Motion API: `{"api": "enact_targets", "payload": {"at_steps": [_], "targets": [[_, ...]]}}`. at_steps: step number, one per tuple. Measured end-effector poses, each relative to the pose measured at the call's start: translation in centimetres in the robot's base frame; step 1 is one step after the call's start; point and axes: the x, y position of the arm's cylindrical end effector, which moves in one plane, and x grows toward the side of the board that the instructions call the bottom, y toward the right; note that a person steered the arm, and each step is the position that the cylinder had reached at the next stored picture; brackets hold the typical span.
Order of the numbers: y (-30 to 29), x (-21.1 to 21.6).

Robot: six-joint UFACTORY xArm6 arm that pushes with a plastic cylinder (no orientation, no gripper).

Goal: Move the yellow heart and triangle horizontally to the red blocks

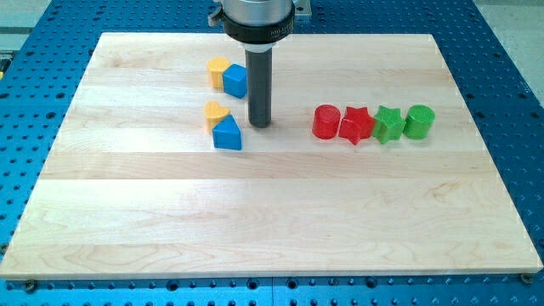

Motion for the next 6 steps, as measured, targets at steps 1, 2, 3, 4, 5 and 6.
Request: {"api": "enact_targets", "payload": {"at_steps": [1,2,3,4,5,6], "targets": [[0.0,0.0],[0.2,0.2],[0.2,0.4],[2.1,6.2],[2.0,10.2],[-1.1,6.8]]}}
